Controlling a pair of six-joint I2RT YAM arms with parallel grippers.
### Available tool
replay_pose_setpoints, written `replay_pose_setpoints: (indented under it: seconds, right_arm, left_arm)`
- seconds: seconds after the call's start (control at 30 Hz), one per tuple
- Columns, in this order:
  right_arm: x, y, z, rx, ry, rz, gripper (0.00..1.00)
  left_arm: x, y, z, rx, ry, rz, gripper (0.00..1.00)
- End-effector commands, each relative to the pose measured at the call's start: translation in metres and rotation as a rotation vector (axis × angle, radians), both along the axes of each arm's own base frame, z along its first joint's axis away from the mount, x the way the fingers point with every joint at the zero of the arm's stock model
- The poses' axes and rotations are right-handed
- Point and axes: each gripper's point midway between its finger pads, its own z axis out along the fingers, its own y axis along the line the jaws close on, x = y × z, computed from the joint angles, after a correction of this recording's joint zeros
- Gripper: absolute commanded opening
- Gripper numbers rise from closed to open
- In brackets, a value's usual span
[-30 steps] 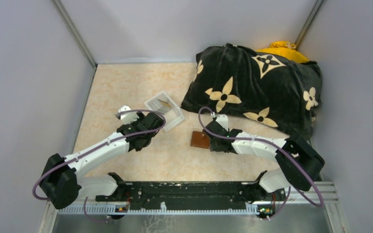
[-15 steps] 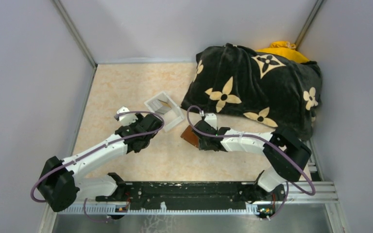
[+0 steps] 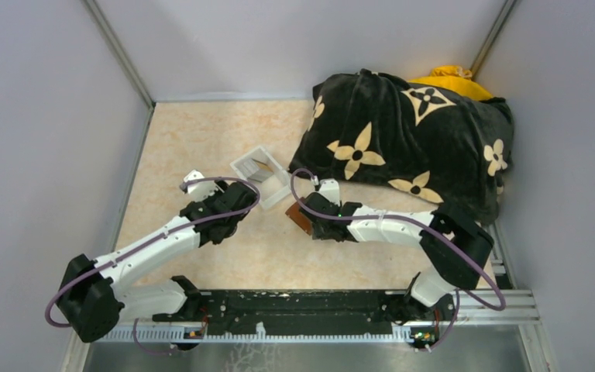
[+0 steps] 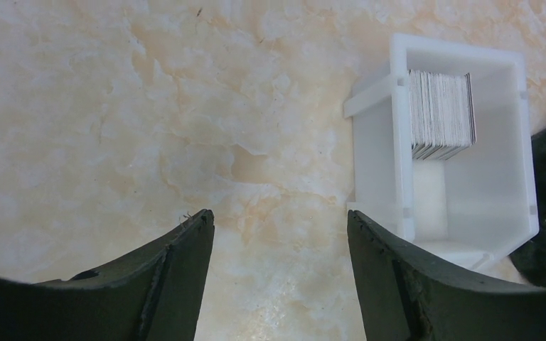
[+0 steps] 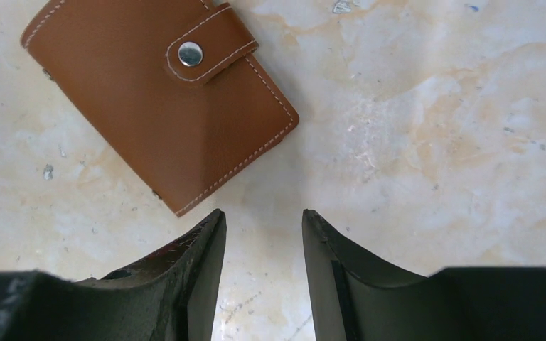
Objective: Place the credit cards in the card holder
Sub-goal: Move the card holder to the center of the board, then pick up the credit card from the storage box.
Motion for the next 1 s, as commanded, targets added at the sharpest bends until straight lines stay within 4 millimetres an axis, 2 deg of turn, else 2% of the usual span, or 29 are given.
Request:
replay_pose_setpoints:
  seconds: [0.0,0.1,0.17,0.37,0.53,0.6,0.63,0.73,0.97]
  right_arm:
    - [0.018,-0.001,0.07,0.036,-0.185,-0.02,0.45]
    - [0.028,-0.001,0.112,0.093,-0.3,0.006,0.46]
    - [0.035,0.003,0.135,0.151,-0.349,0.016,0.53]
    - [0.069,0.032,0.178,0.31,-0.41,0.154,0.57]
    - [0.099,0.079,0.199,0.278,-0.45,0.331,0.55]
    - [0.11,0.101,0.201,0.271,-0.441,0.393,0.55]
    - [0.117,0.115,0.211,0.289,-0.449,0.416,0.55]
    - [0.136,0.144,0.196,0.295,-0.39,0.459,0.55]
    - [0.167,0.19,0.161,0.355,-0.275,0.543,0.55]
  left_arm:
    - [0.005,0.001,0.019,-0.073,-0.09,0.062,0.79]
    - [0.01,-0.001,0.031,-0.075,-0.123,0.055,0.89]
    - [0.013,-0.003,0.039,-0.072,-0.142,0.048,0.98]
    - [0.024,-0.012,0.048,-0.086,-0.191,-0.012,0.99]
    - [0.023,-0.004,0.043,-0.127,-0.225,0.003,0.99]
    - [0.021,0.0,0.036,-0.159,-0.235,0.018,0.99]
    - [0.021,0.004,0.032,-0.182,-0.237,0.028,0.99]
    - [0.021,0.008,0.023,-0.243,-0.251,0.044,0.99]
    - [0.028,0.021,0.016,-0.291,-0.27,0.087,0.99]
